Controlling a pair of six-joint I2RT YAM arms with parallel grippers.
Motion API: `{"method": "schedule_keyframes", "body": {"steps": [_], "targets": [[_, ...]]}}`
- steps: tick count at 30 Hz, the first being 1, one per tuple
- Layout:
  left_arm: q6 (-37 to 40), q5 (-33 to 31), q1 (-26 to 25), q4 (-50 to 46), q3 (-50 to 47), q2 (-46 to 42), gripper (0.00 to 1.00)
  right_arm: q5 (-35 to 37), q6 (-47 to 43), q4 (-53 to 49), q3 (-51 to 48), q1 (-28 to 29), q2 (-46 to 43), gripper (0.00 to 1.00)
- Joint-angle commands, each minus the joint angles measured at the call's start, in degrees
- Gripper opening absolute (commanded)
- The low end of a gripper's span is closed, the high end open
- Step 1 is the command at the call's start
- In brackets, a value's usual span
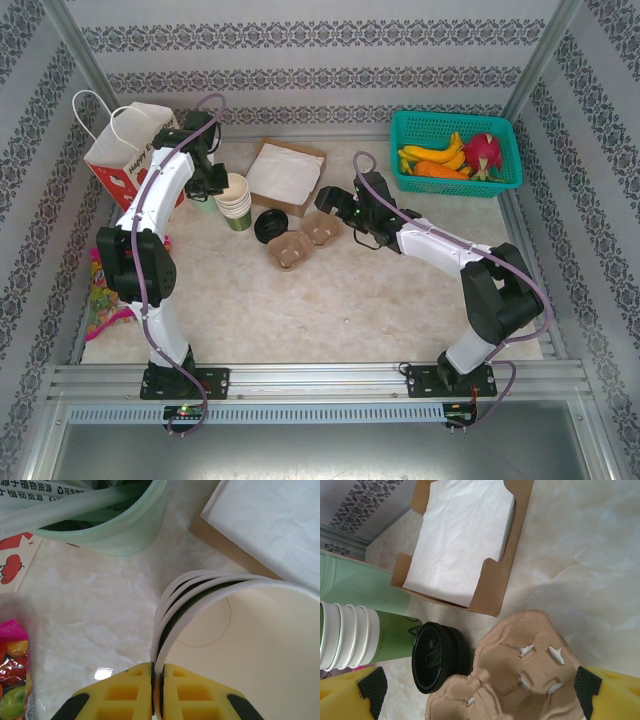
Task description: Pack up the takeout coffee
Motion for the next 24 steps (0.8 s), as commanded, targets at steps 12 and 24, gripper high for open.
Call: {"method": "schedule_keyframes", "body": {"steps": [12,24], "targets": [[1.92,-0.07,-0.43,-3.0,3.31,0.48,0.05,5.15,-6.12,-9.55,6.77,2.01,-0.61,0.98],[-0.65,3.58,2.16,3.81,0.03,-5.22,0.0,5.88,-8.35,-9.82,7.69,2.41,-2.25,0.98]]}}
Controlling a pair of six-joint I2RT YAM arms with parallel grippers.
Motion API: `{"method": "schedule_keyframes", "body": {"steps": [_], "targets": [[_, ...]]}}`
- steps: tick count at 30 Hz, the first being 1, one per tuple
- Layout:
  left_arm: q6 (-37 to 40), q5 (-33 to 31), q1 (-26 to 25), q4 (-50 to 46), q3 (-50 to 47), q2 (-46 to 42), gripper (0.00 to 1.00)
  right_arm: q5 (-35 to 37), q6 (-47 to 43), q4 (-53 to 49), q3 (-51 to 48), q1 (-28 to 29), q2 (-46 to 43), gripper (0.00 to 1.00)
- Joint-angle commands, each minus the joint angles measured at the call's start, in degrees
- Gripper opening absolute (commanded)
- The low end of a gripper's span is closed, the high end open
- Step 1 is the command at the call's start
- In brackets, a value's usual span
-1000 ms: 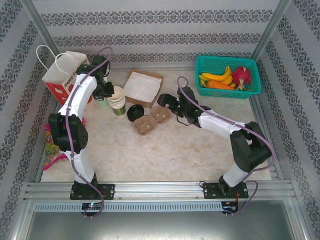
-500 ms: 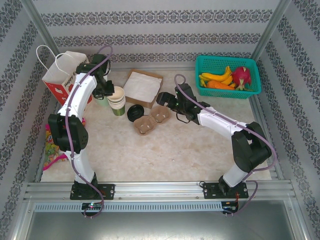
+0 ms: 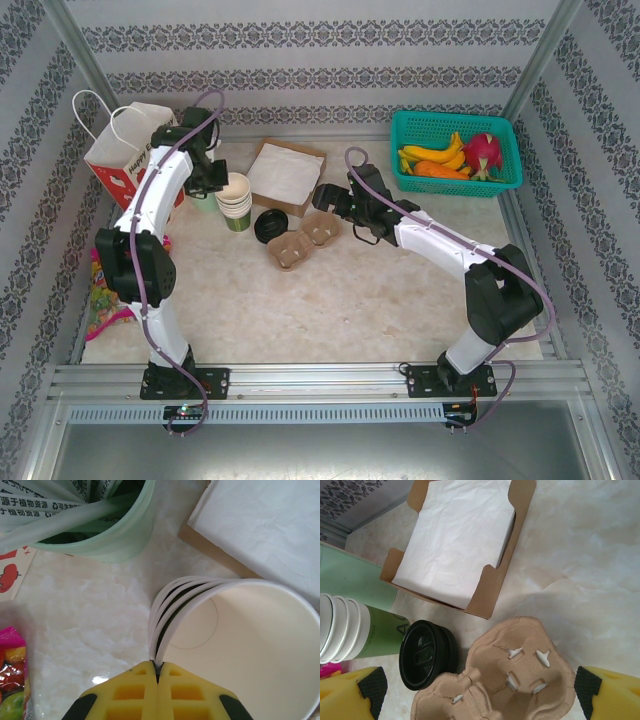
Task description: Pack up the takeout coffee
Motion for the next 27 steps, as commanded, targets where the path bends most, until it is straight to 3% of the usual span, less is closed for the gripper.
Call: {"method": "schedule_keyframes", "body": {"steps": [1,12,22,27], "targets": [[-2.07,2.27,1.98,4.2,-1.76,-5.47,0.0,1.78,-1.96,-0.53,1.42,0.86,-2.3,0.98],[-3.51,7.28,5.73,6.68,-3.35,-9.76,0.0,3.45,-2.51,0.07,0.42,0.7,-4.73,0.98],[-2.16,8.13,5.84,3.87,-0.07,-16.27,0.0,3.79,-4.88,3.12,-4.18,-1.44,-10.61,0.98],[-0.23,11.51,4.83,1.03,-0.16,-19.61,0.0,2.09,-6.34,2.64,-7.11,-4.49,-14.99,0.98]]}}
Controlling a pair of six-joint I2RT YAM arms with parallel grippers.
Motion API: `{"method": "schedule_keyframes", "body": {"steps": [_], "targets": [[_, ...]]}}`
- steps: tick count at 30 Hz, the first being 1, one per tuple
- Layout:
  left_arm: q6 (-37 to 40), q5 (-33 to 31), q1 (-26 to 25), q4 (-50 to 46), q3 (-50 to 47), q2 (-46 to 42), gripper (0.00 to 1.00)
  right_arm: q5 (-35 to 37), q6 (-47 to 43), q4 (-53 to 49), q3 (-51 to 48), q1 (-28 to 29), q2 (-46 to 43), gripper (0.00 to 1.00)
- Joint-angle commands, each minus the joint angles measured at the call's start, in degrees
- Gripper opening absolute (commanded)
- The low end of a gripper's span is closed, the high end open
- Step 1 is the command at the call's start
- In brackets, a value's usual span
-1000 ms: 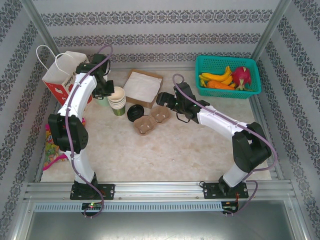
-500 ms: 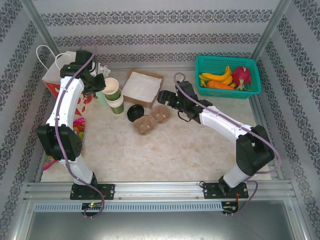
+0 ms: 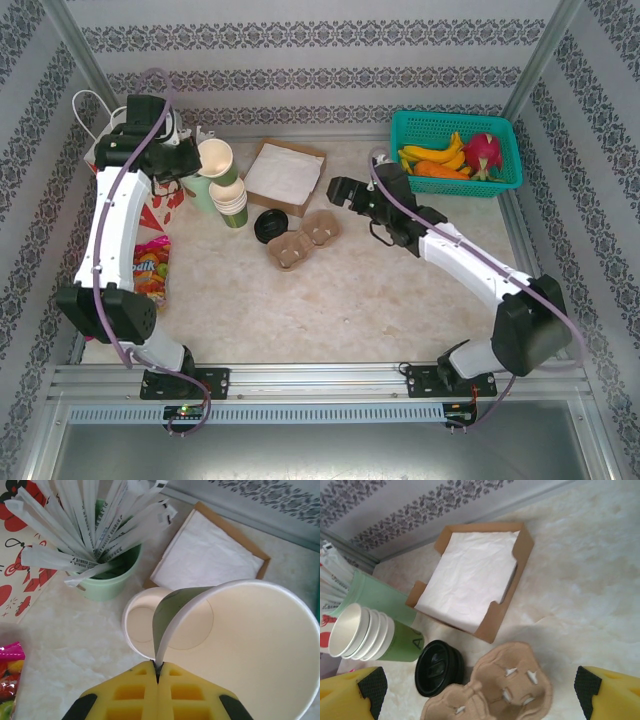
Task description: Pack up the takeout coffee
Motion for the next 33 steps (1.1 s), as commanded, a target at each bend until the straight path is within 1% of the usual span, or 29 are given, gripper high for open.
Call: {"method": "schedule_keyframes", "body": {"steps": [1,3,5,7,9,12,16,19,21,24,26,28,33], "targets": [[2.15,3.99,-0.85,-3.26,1.05,-3.07,0.0,0.96,-0.84,0.21,-2.62,-2.07,-3.83,0.98],[3.48,7.21,-2.4,-2.92,0.3,-4.63,0.0,-0.73,1.99,1.82,-5.76,-4.85,-6.41,0.98],[5.16,7.32,-5.71,-2.64,-0.34,-5.82,0.0,-3.23,3.28,2.78,-8.61,-7.53,-8.74,0.98],[7.25,7.1,-9.86,-2.94,-0.95,-6.08,0.0,-2.64,1.71,0.8,-10.15,-8.98,-11.07,0.98],[9.16,7.14,-14.39,-2.88,-2.14,-5.82,0.0,0.02,-0.13,-1.31,-11.65,-9.86,-13.53,0.98],[10.94,7.19,-20.3,-0.91,-5.4,-5.05,0.0,0.65,0.19,-0.89,-15.17,-12.26,-17.63,0.98],[13.93,5.71,-27.68,1.53,-9.25,-3.17,0.0,-2.12,1.44,-1.74,-18.41,-15.31,-21.67,0.98],[17.43,2.81,-33.06,1.89,-11.24,-1.07,0.0,-3.85,1.36,-3.76,-19.36,-15.97,-23.17,0.98],[19.13,1.66,-36.17,2.57,-12.65,0.27,0.0,-3.56,2.33,-4.98,-19.89,-15.98,-23.69,0.98],[21.31,0.31,-39.07,3.27,-14.24,2.08,0.0,-2.35,3.69,-7.2,-20.16,-16.16,-23.99,0.98],[21.94,1.7,-39.81,4.61,-15.67,2.99,0.0,-2.73,3.86,-7.72,-20.08,-16.18,-23.47,0.98],[22.36,3.65,-40.12,5.77,-17.17,3.86,0.0,-4.37,3.53,-8.27,-19.42,-16.17,-22.23,0.98],[22.45,2.77,-40.96,9.77,-21.01,5.16,0.01,-8.29,2.3,-8.34,-17.79,-15.38,-18.24,0.98]]}}
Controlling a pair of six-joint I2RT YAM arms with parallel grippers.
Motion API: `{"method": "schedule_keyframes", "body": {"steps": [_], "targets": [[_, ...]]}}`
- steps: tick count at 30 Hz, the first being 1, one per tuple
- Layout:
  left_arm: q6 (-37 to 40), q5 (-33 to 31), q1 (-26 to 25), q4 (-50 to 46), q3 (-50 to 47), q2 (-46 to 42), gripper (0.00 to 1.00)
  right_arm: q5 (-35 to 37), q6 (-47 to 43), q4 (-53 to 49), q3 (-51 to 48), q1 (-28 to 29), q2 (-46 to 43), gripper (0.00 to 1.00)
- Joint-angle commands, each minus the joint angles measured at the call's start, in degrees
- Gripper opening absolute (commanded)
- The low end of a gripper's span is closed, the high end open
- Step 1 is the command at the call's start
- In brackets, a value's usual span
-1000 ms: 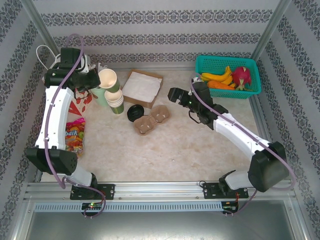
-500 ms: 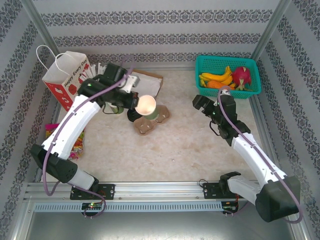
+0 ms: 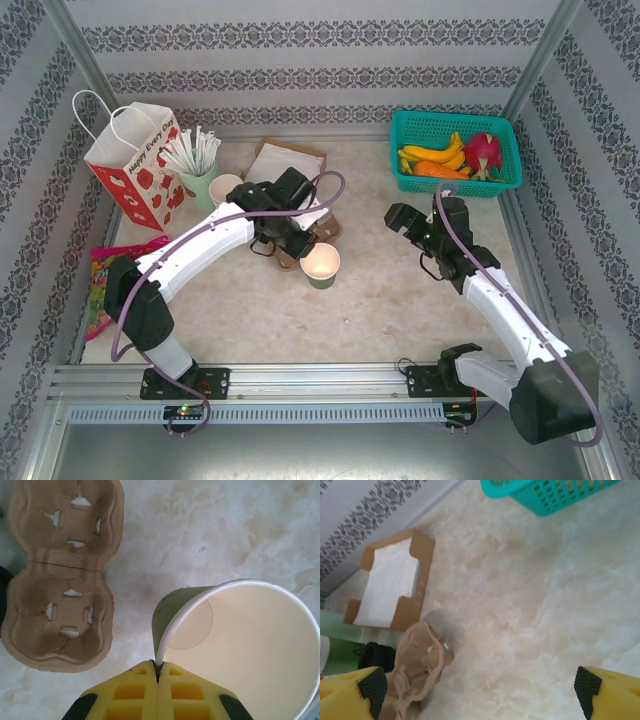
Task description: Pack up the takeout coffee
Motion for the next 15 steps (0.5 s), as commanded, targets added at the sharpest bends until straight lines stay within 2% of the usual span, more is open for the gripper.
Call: {"method": "schedule_keyframes", "body": {"steps": [1,7,15], "targets": [[1.98,-0.9,-1.09,4.59,-2.17,0.69,0.03,-3.2,-0.96,-1.13,2.05,0.79,2.12,0.98],[1.62,-1.26,-1.18,9.45,-7.42,-0.78,0.06,-2.57,-2.63,-1.7,4.36,3.59,5.76,0.98],[1.84,-2.24,-1.18,8.72,-8.47,0.62,0.12,-3.1,-3.75,-1.48,6.94,6.96,10.03,0.98]]}}
